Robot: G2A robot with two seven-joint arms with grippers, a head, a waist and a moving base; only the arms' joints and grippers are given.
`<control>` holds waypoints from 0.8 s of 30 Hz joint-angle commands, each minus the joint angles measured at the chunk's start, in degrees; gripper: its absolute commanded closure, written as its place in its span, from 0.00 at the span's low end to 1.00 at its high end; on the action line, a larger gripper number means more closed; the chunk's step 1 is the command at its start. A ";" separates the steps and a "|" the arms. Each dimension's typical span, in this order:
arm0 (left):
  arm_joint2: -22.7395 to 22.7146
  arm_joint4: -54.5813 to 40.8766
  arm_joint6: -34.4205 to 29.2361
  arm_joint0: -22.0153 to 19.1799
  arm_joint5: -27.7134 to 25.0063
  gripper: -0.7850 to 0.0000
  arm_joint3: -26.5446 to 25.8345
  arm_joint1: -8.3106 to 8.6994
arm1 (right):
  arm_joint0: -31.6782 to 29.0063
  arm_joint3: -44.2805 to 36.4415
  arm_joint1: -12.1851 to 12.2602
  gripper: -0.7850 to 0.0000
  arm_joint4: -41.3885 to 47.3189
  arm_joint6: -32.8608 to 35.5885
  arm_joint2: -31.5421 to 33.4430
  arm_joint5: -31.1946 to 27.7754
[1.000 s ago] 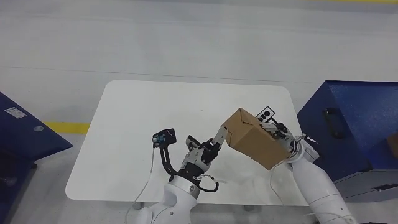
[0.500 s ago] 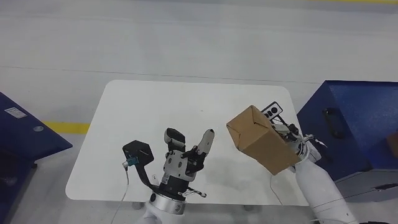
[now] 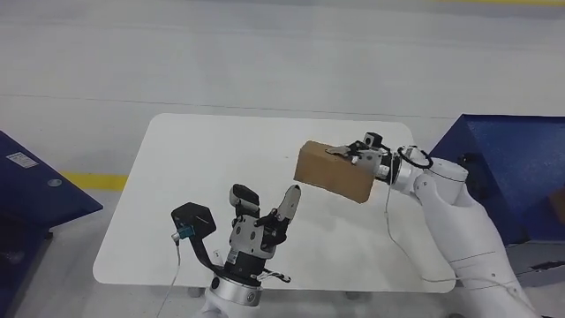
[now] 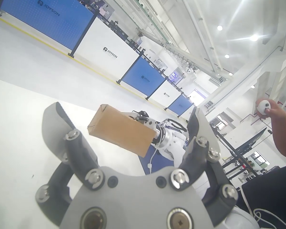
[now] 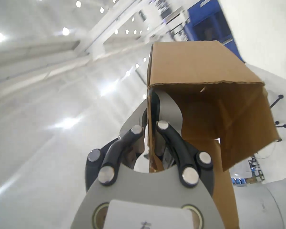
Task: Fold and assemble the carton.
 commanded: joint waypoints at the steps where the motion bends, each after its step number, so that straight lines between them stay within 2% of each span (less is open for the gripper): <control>1: 0.00 0.00 0.00 0.00 0.00 0.00 0.00 0.00 | 2.35 -0.67 -0.36 1.00 0.56 -7.86 -1.16 7.86; 4: 0.00 0.00 0.00 0.00 0.00 0.00 0.00 0.00 | 5.83 0.56 -1.17 1.00 2.17 -18.72 -3.60 18.35; 9: 0.00 0.00 0.00 0.00 0.00 0.00 0.00 0.00 | 11.94 5.93 -2.38 1.00 10.32 -34.11 -14.58 18.35; 18: 0.00 0.00 0.00 0.00 0.00 0.00 0.00 0.00 | 25.55 16.43 -5.33 1.00 42.50 -63.23 -35.11 18.35; 24: 0.00 0.00 0.00 0.00 0.00 0.00 0.00 0.00 | 30.29 17.26 -6.16 1.00 59.74 -76.12 -43.15 18.35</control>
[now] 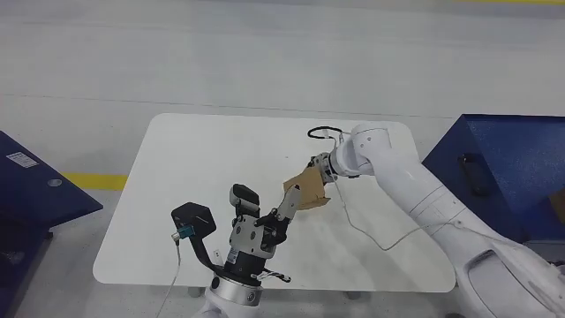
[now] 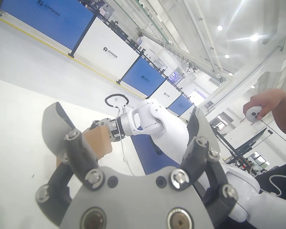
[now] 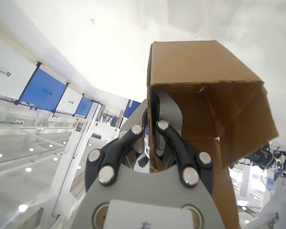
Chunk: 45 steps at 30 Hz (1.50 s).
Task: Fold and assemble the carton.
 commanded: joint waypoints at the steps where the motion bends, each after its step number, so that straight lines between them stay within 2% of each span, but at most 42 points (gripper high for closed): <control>1: 0.00 0.00 0.00 0.00 0.00 0.00 0.00 0.00 | 1.37 0.13 0.06 1.00 5.35 -3.95 -2.20 0.00; 3: 0.00 0.00 0.00 0.00 0.00 0.00 0.00 0.00 | 2.51 0.03 0.23 1.00 8.77 -6.14 -3.68 0.00; 4: 0.00 0.00 0.00 0.00 0.00 0.00 0.00 0.00 | 2.97 0.09 0.34 0.59 9.70 -7.21 -4.33 0.00; 5: 0.00 0.00 0.00 0.00 0.00 0.00 0.00 0.00 | 3.21 0.06 0.43 0.00 10.76 -7.75 -4.89 0.00; 9: 0.00 0.00 0.00 0.00 0.00 0.00 0.00 0.00 | 3.71 -0.34 0.85 0.00 14.55 -7.35 -6.64 0.00; 13: 0.00 0.00 0.00 0.00 0.00 0.00 0.00 0.00 | 4.24 -1.57 1.80 0.00 16.81 -3.33 -6.98 0.00; 18: 0.00 0.00 0.00 0.00 0.00 0.00 0.00 0.00 | 4.50 -4.95 4.92 0.00 11.28 8.46 -2.98 0.00; 20: 0.00 0.00 0.00 0.00 0.00 0.00 0.00 0.00 | 4.12 -7.98 6.69 0.00 4.08 15.58 0.78 -1.00; 22: 0.00 0.00 0.00 0.00 0.00 0.00 0.00 0.00 | 1.73 -11.85 8.69 0.00 -6.97 26.41 4.90 -8.41; 25: 0.00 0.00 0.00 0.00 0.00 0.00 0.00 0.00 | -3.57 -16.83 11.86 0.00 -30.03 45.93 7.53 -22.17; 27: 0.00 0.00 0.00 0.00 0.00 0.00 0.00 0.00 | -7.59 -15.53 13.52 0.00 -38.37 58.93 9.34 -32.73; 29: 0.00 0.00 0.00 0.00 0.00 0.00 0.00 0.00 | -10.53 -12.44 14.65 0.00 -45.44 66.43 10.47 -41.58; 33: 0.00 0.00 0.00 0.00 0.00 0.00 0.00 0.00 | -12.86 -6.51 15.10 0.00 -57.04 70.75 11.22 -57.34; 36: 0.00 0.00 0.00 0.00 0.00 0.00 0.00 0.00 | -12.73 -2.11 14.38 0.00 -62.97 72.09 10.68 -66.39; 39: 0.00 0.00 0.00 0.00 0.00 0.00 0.00 0.00 | -11.99 1.61 13.22 0.00 -65.25 73.46 10.30 -73.55; 45: 0.00 0.00 0.00 0.00 0.00 0.00 0.00 0.00 | -11.92 1.95 13.08 0.00 -65.20 73.68 10.32 -74.29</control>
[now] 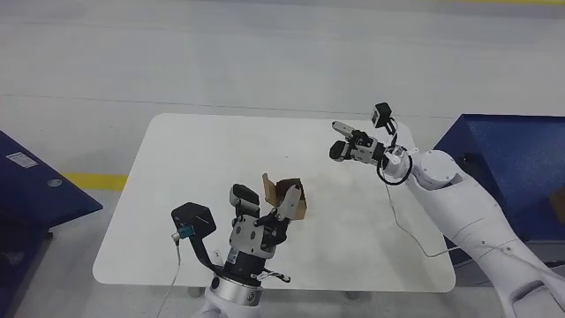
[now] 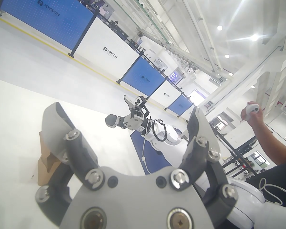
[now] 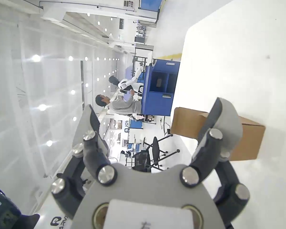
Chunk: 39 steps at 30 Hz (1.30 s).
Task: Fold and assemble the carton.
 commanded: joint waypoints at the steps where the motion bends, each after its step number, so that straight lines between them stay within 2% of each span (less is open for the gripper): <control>1: 0.00 0.00 0.00 0.00 0.00 0.00 0.00 0.00 | -0.01 -0.01 0.00 0.00 0.00 -0.01 0.00 0.03; 10: 0.00 0.00 0.00 0.00 0.00 0.00 0.00 0.00 | -0.01 -0.01 0.00 0.00 0.00 -0.01 0.00 0.03; 11: -0.24 -0.71 -0.62 0.20 1.30 0.00 0.57 -0.02 | -0.01 -0.01 0.00 0.00 0.00 -0.01 0.00 0.03; 14: 0.88 -4.14 -6.52 -1.81 9.45 0.00 1.35 -0.30 | -0.01 -0.01 0.00 0.00 0.00 -0.01 0.00 0.03; 18: 5.80 -3.38 -10.04 -7.46 26.89 0.00 4.75 -1.04 | -0.01 -0.01 0.00 0.00 0.00 -0.01 0.00 0.03; 21: 9.41 -9.72 -10.59 -12.70 40.69 0.00 7.82 -2.16 | -0.01 -0.01 0.00 0.00 0.00 -0.01 0.00 0.03; 23: 11.14 -13.69 -8.57 -15.80 47.24 0.00 9.24 -3.09 | -0.01 -0.01 0.00 0.00 0.00 -0.01 0.00 0.03; 24: 11.40 -15.87 -6.91 -16.46 48.63 0.00 10.52 -3.63 | -0.01 -0.01 0.00 0.00 0.00 -0.01 0.00 0.03; 30: 10.99 -24.80 4.61 -16.77 48.63 0.00 18.34 -6.67 | -0.01 -0.01 0.00 0.00 0.00 -0.01 0.00 0.03; 33: 13.45 -24.20 11.41 -19.66 48.63 0.00 19.71 -7.26 | -0.01 -0.01 0.00 0.00 0.00 -0.01 0.00 0.03; 39: 13.45 -24.20 11.41 -19.66 48.63 0.00 19.71 -7.26 | -0.01 -0.01 0.00 0.00 0.00 -0.01 0.00 0.03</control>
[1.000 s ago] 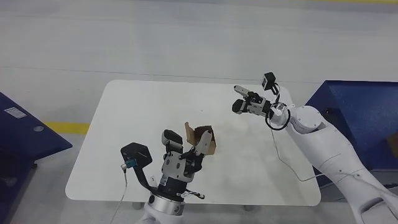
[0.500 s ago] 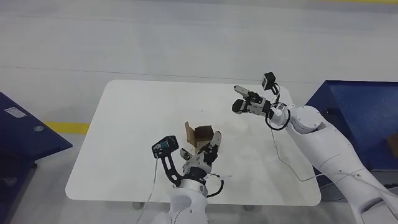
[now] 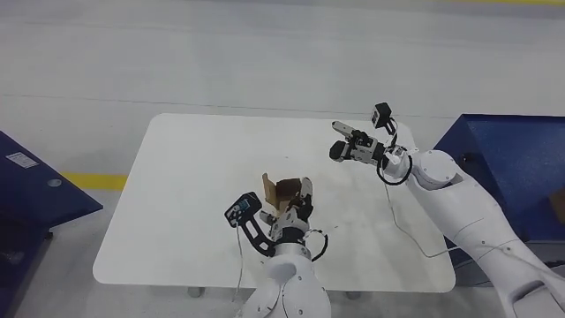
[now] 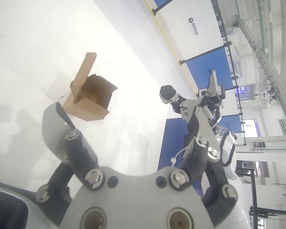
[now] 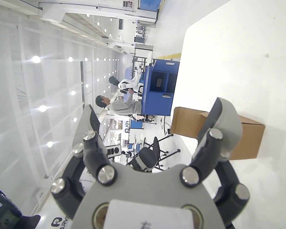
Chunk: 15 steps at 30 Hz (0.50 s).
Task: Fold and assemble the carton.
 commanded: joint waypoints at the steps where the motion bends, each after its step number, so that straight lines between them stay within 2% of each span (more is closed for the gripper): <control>1: -0.16 -0.05 -0.32 0.03 -0.11 0.00 0.43 0.05 | 0.00 0.00 0.00 0.00 0.00 0.00 0.00 -0.02; 5: -0.09 5.05 0.58 0.48 0.00 0.00 5.41 0.14 | 0.00 0.00 0.00 0.00 0.00 0.00 0.00 -0.02; 7: -0.76 5.44 -1.36 0.61 0.00 0.00 7.78 -0.36 | 0.00 0.00 0.00 0.00 0.00 0.00 0.00 -0.02; 10: -2.73 6.60 -2.99 -0.49 0.00 0.00 12.43 -1.67 | 0.00 0.00 0.00 0.00 0.00 0.00 0.00 -0.02; 15: -5.11 4.73 -7.36 -4.52 0.00 0.00 19.55 -4.31 | 0.00 0.00 0.00 0.00 0.00 0.00 0.00 -0.02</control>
